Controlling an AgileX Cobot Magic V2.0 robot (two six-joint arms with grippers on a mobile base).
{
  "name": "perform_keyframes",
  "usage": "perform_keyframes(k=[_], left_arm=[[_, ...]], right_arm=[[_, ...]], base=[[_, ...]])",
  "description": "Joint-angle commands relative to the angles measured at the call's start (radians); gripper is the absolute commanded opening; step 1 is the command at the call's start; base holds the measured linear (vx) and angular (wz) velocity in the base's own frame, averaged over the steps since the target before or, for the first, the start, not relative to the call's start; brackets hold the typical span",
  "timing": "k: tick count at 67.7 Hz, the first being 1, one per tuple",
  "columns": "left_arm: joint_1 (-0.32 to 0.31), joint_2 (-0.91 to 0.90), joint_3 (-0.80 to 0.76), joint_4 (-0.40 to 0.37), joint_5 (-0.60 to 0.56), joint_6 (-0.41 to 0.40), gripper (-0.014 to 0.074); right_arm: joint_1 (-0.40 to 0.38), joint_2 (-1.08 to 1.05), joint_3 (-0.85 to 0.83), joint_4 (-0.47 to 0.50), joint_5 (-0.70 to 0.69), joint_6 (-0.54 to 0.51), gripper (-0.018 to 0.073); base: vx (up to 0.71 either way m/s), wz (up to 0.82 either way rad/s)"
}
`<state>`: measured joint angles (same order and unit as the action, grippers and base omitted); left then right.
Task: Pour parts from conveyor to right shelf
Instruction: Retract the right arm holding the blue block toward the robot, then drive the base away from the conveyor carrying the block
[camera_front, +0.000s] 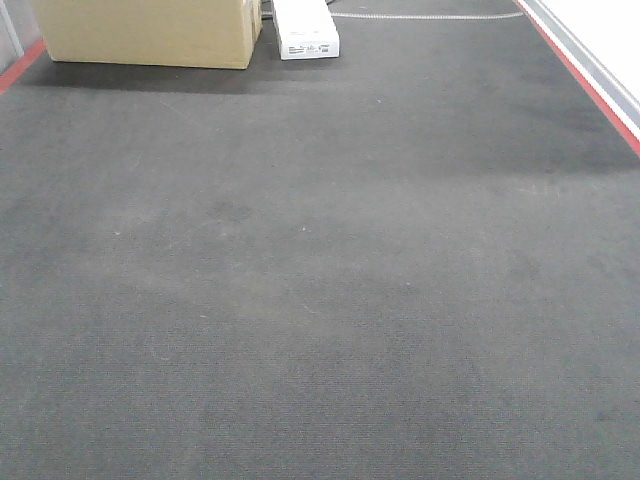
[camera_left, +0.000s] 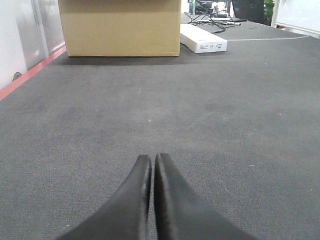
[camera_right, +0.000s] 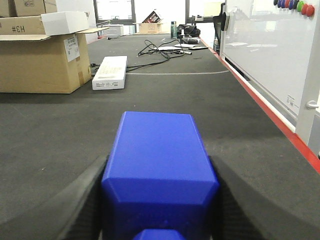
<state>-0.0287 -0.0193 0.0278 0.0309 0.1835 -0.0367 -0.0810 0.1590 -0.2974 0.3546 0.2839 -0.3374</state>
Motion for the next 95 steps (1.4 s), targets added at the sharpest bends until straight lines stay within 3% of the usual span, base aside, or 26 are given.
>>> perform_keyframes(k=[1, 47, 95], left_arm=[[-0.005, -0.005, -0.019, -0.001, -0.071, -0.007, -0.0006], [-0.005, -0.005, -0.019, -0.001, -0.071, -0.007, -0.0006], [-0.005, -0.005, -0.019, -0.001, -0.070, -0.007, -0.0006]], right_arm=[[-0.001, 0.011, -0.025, 0.003, -0.080, -0.005, -0.0005], [-0.001, 0.011, -0.025, 0.003, -0.080, -0.001, -0.0005], [-0.002, 0.011, -0.025, 0.003, -0.080, 0.000, -0.0005]], base=[[0.00, 0.00], [-0.04, 0.00], [-0.41, 0.01]])
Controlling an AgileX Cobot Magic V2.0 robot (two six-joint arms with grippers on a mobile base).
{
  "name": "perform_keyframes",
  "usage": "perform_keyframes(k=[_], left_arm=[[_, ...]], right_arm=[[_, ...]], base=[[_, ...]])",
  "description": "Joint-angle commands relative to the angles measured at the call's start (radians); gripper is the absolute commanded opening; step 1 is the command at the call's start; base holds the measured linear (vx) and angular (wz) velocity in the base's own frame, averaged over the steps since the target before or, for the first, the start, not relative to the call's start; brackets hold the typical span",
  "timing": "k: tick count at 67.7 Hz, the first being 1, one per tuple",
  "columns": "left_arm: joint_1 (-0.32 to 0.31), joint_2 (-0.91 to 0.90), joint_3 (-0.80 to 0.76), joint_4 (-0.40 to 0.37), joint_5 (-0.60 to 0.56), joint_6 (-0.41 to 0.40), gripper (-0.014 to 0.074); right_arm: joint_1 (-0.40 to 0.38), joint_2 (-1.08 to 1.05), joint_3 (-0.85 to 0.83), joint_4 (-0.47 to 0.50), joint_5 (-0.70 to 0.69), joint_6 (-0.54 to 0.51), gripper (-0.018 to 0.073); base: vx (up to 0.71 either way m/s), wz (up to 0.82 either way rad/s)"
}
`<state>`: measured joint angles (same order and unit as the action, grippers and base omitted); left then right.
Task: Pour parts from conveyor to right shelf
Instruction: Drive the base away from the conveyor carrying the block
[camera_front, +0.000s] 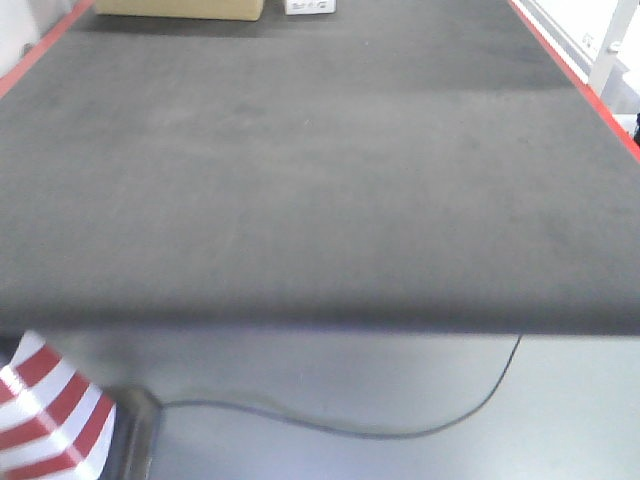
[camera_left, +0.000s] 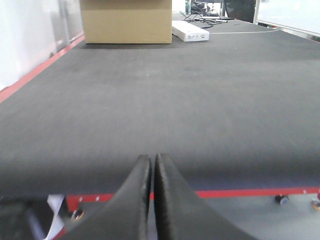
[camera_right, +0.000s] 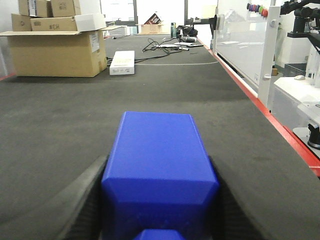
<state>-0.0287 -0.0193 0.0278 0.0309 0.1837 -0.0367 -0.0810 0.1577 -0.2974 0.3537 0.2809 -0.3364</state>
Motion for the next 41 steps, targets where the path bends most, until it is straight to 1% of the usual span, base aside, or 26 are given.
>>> perform_keyframes(k=[1, 22, 41], left_arm=[[-0.005, -0.005, -0.019, -0.001, -0.071, -0.007, -0.0006], [-0.005, -0.005, -0.019, -0.001, -0.071, -0.007, -0.0006], [-0.005, -0.005, -0.019, -0.001, -0.071, -0.007, -0.0006]], right_arm=[[-0.002, 0.012, -0.025, 0.004, -0.077, -0.001, -0.0005], [-0.002, 0.012, -0.025, 0.004, -0.077, -0.001, -0.0005], [-0.002, 0.012, -0.025, 0.004, -0.078, 0.002, -0.0005]], base=[[-0.41, 0.11], [-0.36, 0.06], [-0.28, 0.00]])
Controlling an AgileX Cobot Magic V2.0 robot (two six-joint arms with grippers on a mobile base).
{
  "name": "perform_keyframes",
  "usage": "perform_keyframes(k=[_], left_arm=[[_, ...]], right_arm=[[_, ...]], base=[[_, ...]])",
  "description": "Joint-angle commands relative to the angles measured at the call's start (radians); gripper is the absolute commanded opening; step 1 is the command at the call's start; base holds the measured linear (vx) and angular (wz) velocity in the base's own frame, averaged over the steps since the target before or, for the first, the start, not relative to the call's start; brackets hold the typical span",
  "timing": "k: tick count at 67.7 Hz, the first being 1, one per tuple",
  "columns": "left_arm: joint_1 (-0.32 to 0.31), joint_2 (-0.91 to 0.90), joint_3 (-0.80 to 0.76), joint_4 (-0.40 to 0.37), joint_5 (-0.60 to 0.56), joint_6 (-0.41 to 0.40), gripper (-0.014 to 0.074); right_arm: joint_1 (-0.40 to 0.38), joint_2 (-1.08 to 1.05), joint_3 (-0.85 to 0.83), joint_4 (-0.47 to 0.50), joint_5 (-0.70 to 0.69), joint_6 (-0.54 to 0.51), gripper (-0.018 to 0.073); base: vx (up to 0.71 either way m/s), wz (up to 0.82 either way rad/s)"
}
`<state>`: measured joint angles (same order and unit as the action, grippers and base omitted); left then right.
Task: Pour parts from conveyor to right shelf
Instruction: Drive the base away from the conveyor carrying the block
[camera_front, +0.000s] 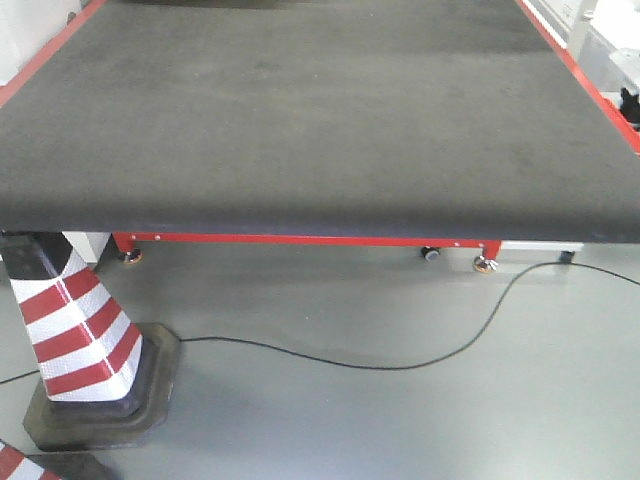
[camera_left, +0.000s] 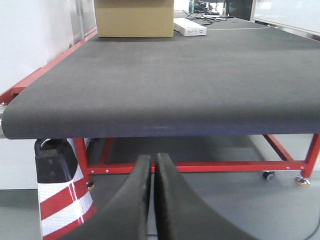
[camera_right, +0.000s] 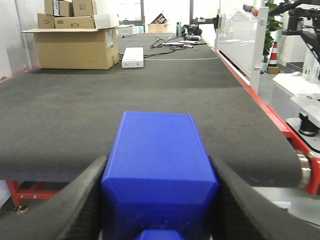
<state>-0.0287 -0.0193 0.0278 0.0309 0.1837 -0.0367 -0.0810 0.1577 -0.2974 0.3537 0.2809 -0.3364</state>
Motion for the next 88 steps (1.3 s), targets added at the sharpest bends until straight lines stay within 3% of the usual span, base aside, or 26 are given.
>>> perform_keyframes(k=[1, 18, 88], left_arm=[[-0.005, -0.005, -0.019, -0.001, -0.071, -0.007, -0.0006], [-0.005, -0.005, -0.019, -0.001, -0.071, -0.007, -0.0006], [-0.005, -0.005, -0.019, -0.001, -0.071, -0.007, -0.0006]], right_arm=[[-0.002, 0.012, -0.025, 0.004, -0.078, 0.002, -0.0005], [-0.002, 0.012, -0.025, 0.004, -0.078, 0.002, -0.0005], [-0.002, 0.012, -0.025, 0.004, -0.078, 0.002, -0.0005]], base=[[-0.23, -0.08], [-0.18, -0.41], [-0.18, -0.80]])
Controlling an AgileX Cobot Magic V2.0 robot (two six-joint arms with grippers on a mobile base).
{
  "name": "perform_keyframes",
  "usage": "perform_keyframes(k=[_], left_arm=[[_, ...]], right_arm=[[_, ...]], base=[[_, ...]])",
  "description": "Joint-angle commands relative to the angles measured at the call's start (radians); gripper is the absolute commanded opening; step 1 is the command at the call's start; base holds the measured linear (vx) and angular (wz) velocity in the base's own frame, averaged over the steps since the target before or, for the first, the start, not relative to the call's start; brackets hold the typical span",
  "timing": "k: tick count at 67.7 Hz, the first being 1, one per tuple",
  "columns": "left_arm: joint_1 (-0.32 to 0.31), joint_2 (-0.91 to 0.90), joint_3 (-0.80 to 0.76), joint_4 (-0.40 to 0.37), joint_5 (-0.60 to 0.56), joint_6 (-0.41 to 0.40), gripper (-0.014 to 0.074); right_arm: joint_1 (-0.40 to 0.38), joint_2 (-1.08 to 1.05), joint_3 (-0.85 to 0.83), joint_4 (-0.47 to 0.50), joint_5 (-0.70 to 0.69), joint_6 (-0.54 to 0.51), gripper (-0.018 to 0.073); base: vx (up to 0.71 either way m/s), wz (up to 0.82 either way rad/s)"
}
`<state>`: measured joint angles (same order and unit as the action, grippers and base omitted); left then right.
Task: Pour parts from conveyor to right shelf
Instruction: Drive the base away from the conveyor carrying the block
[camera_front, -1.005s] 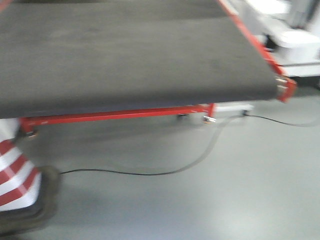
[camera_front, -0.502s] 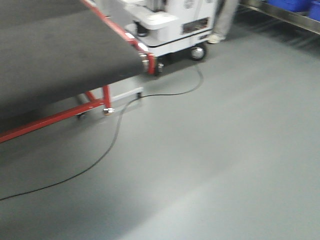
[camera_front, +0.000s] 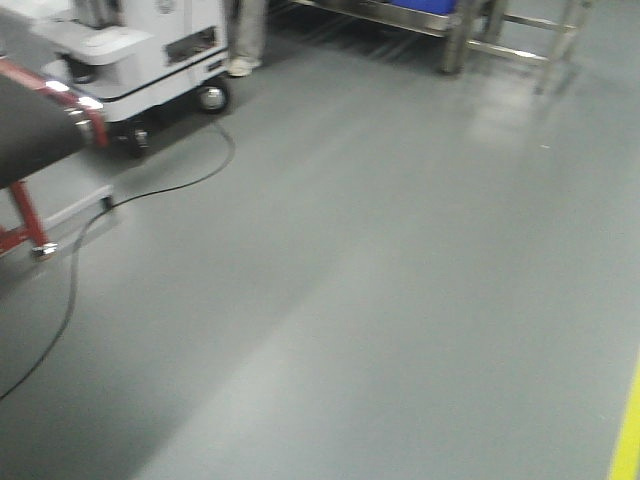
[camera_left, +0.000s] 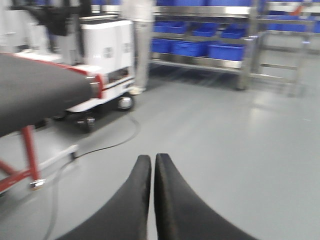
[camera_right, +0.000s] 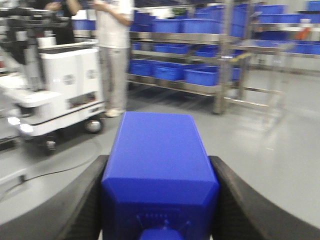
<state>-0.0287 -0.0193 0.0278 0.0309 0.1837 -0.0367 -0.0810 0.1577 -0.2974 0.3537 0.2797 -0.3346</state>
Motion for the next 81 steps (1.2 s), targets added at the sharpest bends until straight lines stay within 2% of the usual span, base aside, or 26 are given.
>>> perform_keyframes(k=[1, 27, 55, 81], left_arm=[[-0.005, -0.005, -0.019, -0.001, -0.071, -0.007, -0.0006], [-0.005, -0.005, -0.019, -0.001, -0.071, -0.007, -0.0006], [-0.005, -0.005, -0.019, -0.001, -0.071, -0.007, -0.0006], [-0.005, -0.005, -0.019, -0.001, -0.071, -0.007, -0.0006]], right_arm=[[-0.002, 0.012, -0.025, 0.004, -0.077, 0.000, -0.0005], [-0.002, 0.012, -0.025, 0.004, -0.077, 0.000, -0.0005], [-0.002, 0.012, -0.025, 0.004, -0.077, 0.000, -0.0005], [-0.002, 0.012, -0.025, 0.004, -0.077, 0.000, -0.0005]], base=[[-0.17, -0.71], [-0.09, -0.73], [0.11, -0.92], [0.21, -0.51]])
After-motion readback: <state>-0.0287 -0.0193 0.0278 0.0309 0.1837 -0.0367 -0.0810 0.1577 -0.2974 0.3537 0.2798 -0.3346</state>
